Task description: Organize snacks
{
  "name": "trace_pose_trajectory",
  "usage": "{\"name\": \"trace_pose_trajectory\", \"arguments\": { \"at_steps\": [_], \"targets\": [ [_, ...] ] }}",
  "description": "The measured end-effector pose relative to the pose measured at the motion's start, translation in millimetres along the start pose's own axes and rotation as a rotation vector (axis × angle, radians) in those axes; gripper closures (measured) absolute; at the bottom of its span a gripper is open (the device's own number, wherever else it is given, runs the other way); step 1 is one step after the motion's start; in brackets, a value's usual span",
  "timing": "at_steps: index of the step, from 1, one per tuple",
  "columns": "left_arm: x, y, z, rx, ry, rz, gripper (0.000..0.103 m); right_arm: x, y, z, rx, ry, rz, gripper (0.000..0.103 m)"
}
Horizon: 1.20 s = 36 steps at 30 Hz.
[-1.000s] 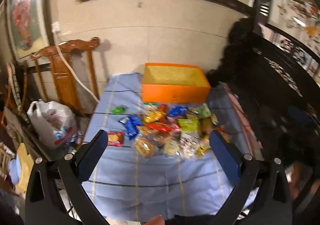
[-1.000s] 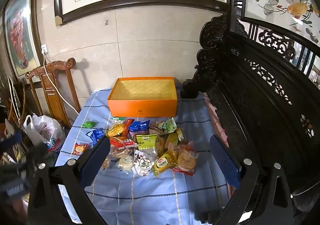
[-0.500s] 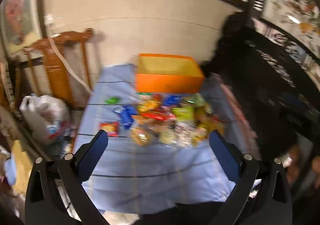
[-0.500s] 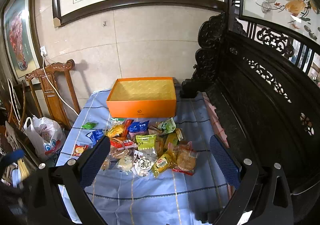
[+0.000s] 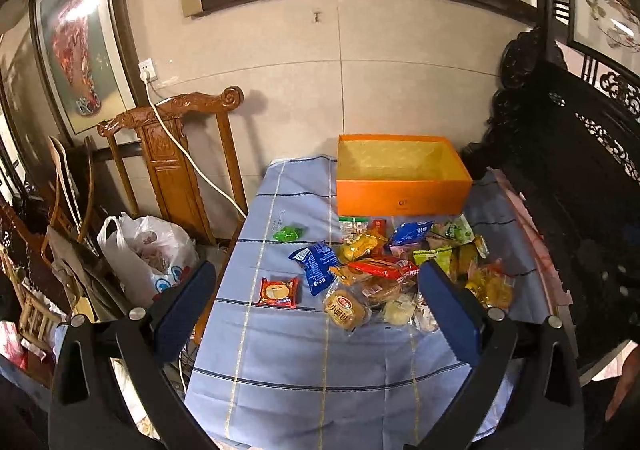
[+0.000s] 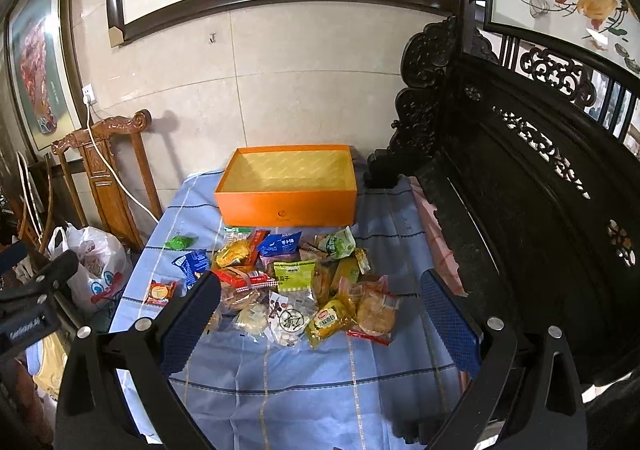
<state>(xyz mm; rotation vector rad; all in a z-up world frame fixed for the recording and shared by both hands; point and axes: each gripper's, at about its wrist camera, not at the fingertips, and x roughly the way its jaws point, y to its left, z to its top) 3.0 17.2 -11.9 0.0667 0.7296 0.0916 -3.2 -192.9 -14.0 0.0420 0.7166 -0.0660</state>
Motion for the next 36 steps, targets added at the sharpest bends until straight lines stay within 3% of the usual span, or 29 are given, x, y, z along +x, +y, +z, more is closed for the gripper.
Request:
{"name": "trace_pose_trajectory", "arguments": {
  "at_steps": [28,36],
  "targets": [
    [14.1,-7.8,-8.6,-0.001,0.022,0.002,0.004,9.4,-4.7,-4.1,-0.017,0.011,0.008,0.003],
    [101.3,12.8,-46.8,-0.057,0.190,0.054,0.004,87.0,-23.0,-46.8,0.015,0.197,-0.017,0.004]
  ]
}}
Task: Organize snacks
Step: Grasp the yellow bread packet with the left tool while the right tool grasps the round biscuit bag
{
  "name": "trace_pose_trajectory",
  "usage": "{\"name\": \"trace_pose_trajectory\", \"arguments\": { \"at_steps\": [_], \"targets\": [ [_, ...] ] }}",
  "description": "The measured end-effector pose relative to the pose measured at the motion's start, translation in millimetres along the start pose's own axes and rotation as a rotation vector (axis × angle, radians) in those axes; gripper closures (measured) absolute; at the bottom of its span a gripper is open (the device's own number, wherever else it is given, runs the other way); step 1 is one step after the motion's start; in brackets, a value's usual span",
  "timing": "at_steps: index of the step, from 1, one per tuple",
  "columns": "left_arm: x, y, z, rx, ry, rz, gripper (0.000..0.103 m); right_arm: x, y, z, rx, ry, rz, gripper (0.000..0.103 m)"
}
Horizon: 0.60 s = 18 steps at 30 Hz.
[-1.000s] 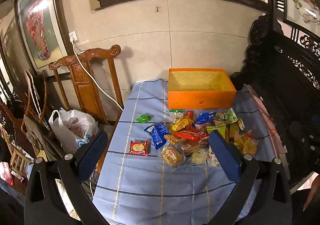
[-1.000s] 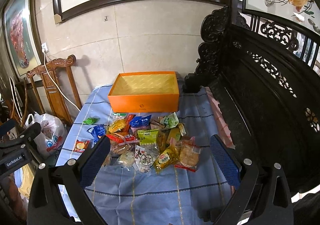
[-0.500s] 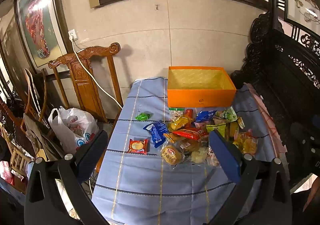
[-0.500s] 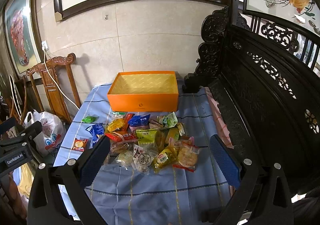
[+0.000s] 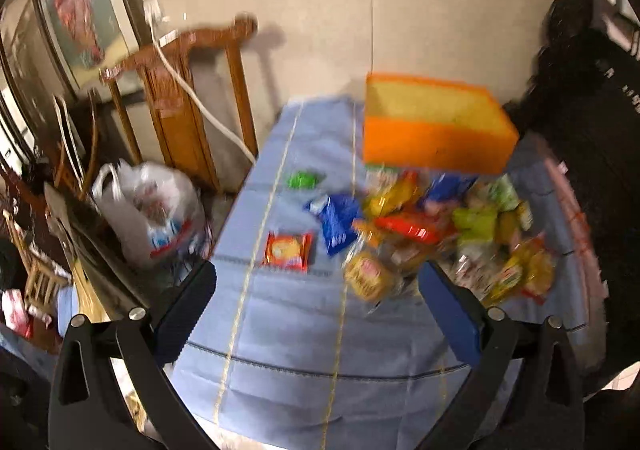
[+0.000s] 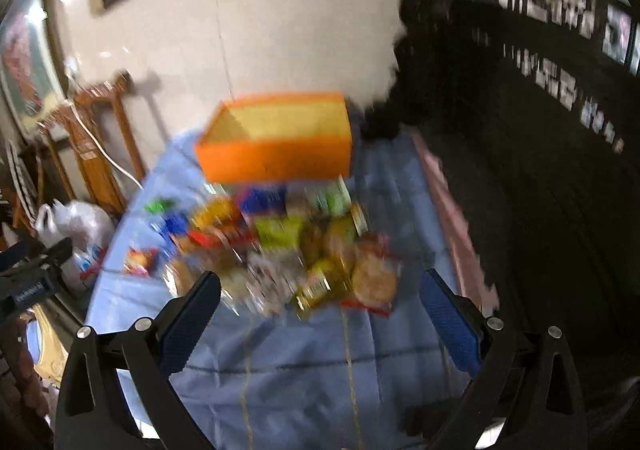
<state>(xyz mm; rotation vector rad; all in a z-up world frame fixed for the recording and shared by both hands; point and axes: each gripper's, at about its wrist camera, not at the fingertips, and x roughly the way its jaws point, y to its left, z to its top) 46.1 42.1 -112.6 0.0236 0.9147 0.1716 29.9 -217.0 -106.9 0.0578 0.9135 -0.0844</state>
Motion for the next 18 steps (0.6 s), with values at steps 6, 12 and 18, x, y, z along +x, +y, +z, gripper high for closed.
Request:
{"name": "trace_pose_trajectory", "arguments": {
  "at_steps": [6,12,18],
  "targets": [
    [75.0,-7.6,-27.5,0.026,0.041,0.010,0.004,75.9,-5.6,-34.0,-0.047,0.066,-0.034,0.004],
    [144.0,-38.0,-48.5,0.054,0.079,-0.029,0.004,139.7,-23.9,-66.9,0.010,0.216,-0.050,0.006],
    [196.9,-74.1,-48.5,0.085,0.057,-0.042,0.004,146.9,-36.1,-66.6,-0.008,0.222,-0.101,0.006]
  ]
}}
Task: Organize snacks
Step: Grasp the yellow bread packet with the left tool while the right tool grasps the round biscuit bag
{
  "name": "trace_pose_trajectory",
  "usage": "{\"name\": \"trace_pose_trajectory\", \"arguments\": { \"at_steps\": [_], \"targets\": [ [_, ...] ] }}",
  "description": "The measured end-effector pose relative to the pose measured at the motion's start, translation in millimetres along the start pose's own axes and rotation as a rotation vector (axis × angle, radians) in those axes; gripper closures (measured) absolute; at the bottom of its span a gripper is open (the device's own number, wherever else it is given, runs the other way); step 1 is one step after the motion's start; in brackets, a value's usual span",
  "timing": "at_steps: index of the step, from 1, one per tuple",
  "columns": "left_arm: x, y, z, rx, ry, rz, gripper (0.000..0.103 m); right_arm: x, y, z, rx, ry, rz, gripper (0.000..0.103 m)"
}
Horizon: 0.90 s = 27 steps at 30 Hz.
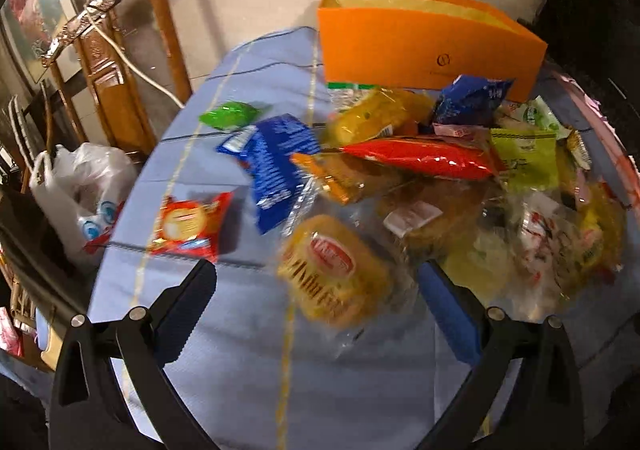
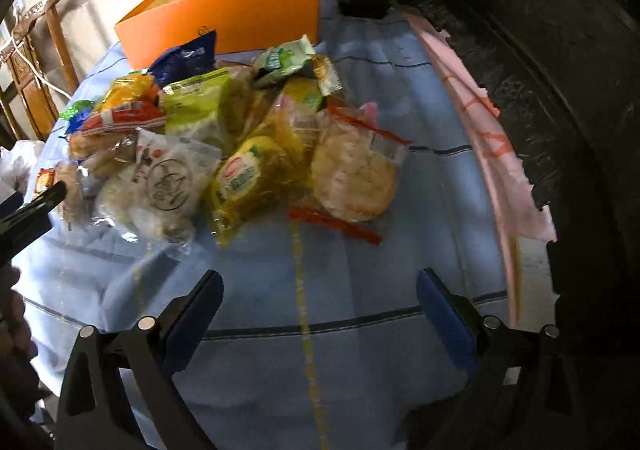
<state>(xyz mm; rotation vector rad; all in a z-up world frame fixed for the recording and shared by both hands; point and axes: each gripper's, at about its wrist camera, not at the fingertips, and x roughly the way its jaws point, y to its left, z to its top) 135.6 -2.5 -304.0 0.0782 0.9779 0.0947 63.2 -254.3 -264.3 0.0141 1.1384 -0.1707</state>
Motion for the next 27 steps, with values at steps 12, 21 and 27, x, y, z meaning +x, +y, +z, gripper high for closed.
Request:
{"name": "trace_pose_trajectory", "arguments": {
  "at_steps": [12,21,27],
  "targets": [
    [39.3,-4.9,-0.7,0.015,0.028,-0.084,0.041,49.2,-32.6,39.0,0.121,-0.013,0.005,0.026],
    [33.5,-5.2,-10.3,0.041,0.016,-0.075,0.042,107.0,-31.3,69.3,0.205,0.060,0.051,0.026],
    [28.9,-5.7,-14.3,0.059,0.001,-0.069,0.044,99.1,-29.6,49.7,0.203,0.036,0.071,0.031]
  ]
}}
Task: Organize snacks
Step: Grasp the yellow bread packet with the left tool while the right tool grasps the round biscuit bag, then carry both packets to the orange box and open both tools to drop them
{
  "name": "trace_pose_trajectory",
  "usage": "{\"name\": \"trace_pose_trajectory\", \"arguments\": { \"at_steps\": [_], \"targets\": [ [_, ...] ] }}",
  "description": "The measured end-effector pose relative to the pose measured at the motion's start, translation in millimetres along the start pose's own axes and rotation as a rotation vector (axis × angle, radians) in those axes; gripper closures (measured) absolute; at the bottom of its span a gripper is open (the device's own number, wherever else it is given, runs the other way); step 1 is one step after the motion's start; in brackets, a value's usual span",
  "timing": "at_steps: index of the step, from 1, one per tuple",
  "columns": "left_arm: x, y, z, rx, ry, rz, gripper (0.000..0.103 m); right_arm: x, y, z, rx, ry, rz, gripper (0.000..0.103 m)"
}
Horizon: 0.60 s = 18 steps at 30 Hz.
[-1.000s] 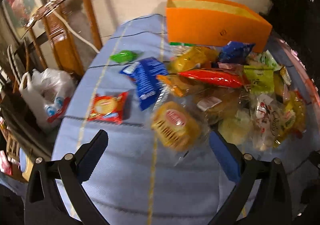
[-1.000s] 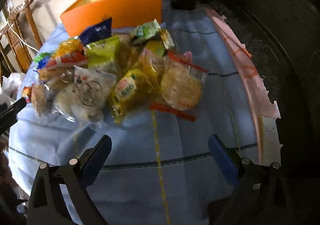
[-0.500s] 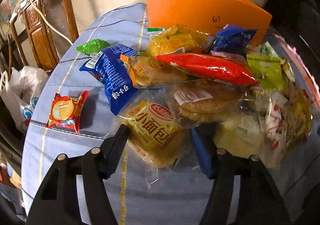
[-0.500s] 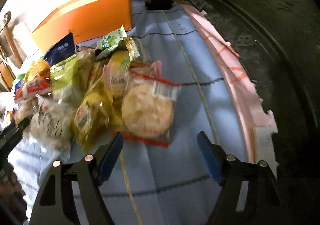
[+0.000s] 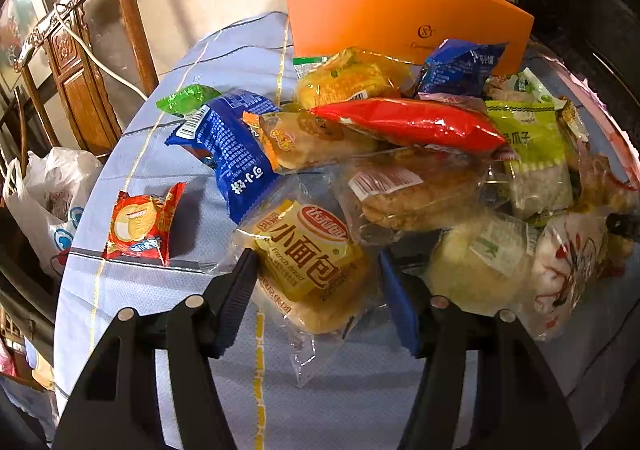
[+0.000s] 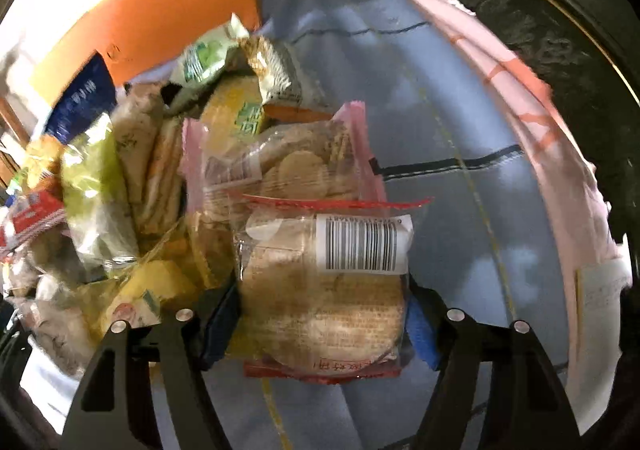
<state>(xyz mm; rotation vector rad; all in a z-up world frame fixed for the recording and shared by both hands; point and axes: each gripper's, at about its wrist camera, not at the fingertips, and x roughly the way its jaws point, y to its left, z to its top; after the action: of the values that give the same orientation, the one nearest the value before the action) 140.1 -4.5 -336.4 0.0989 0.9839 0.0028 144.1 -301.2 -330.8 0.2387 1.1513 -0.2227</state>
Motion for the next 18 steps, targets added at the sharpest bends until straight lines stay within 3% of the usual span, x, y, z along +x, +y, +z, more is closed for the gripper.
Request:
{"name": "trace_pose_trajectory", "arguments": {
  "at_steps": [7,18],
  "targets": [
    [-15.5,16.1,-1.6,-0.018,-0.013,-0.050,0.054,-56.2,-9.8,2.8,-0.015,-0.090,0.053,0.031],
    [-66.0,55.3,6.1,-0.016,-0.126,-0.149,0.055,-108.5,9.5,-23.1,-0.048,-0.150,0.094,0.031]
  ]
}}
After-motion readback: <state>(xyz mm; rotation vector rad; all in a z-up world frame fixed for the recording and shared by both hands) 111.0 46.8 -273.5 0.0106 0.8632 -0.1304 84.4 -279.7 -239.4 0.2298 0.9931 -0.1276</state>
